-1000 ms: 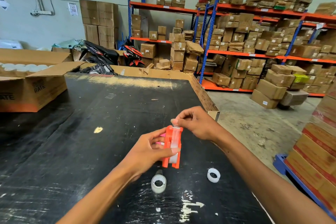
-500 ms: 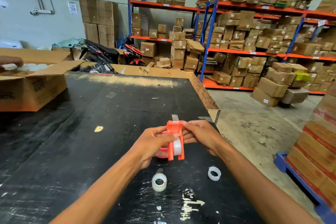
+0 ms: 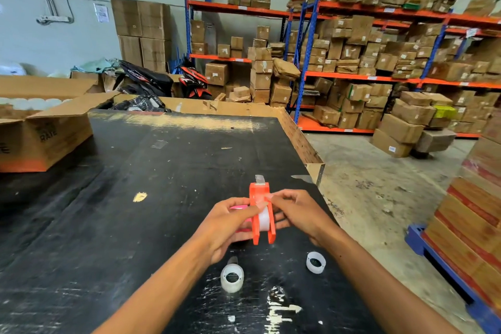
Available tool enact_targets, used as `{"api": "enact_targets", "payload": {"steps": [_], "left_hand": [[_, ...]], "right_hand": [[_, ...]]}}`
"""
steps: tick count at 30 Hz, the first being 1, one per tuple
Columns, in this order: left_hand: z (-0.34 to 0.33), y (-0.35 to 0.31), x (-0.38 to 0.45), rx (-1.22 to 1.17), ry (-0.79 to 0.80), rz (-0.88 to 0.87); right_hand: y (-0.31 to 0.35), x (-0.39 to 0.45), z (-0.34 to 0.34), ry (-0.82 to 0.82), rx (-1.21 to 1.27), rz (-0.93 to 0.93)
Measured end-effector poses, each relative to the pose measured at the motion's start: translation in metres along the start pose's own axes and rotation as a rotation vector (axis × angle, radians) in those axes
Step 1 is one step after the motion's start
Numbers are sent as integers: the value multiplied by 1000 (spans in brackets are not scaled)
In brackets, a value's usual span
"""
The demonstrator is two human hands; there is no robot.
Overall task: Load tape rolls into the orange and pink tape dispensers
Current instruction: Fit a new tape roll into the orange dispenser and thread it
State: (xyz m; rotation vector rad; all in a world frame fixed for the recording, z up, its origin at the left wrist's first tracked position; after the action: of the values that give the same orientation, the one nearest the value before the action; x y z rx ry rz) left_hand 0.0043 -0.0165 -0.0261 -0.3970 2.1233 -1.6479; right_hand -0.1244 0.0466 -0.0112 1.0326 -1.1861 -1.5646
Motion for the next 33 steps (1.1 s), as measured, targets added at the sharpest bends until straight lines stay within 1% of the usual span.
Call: {"api": "enact_targets", "payload": {"steps": [3,5,7,9,12,17,19,22,30,31,33], "left_hand": [[2,9,6,-15,-58,25],[2,14,14,-24,-114,33],[-3,18,22,-9,-166,36],[-11,21,33,29,-195,39],[-24,27,49,117,-189,67],[-35,40,68,161,-203,111],[-36,41,73,157,-221,118],[-34,43,76,154,-238,120],[-26,38,73,286,-216,69],[-25,35,70,320,-211,53],[-18,24,62,391,-220,4]], "right_hand": [[-10,-1,4,-23,41,-23],[-18,-1,5,-8,59,-35],[-26,-1,9,-5,59,-53],[-36,1,18,-42,51,-83],[-49,9,34,-107,0,-150],[-61,29,41,-139,-165,-221],[-65,33,42,-152,-193,-236],[-67,36,42,-149,-187,-235],[-71,37,44,-104,-186,-239],[-70,37,46,-115,-202,-235],[-61,36,56,-211,-311,-176]]}}
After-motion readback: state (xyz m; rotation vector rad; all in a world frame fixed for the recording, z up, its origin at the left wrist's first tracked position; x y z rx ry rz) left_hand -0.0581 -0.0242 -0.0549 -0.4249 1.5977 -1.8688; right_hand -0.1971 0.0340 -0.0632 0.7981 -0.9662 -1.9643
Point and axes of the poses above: each hand's wrist, its own x-axis towards the middle knuckle, its own z-axis out of the back of the hand, y = z × x, the point moved 8 cm from there along x, towards the middle knuckle, and after that the axes turned 14 degrees about y, right-handed, at the moved point
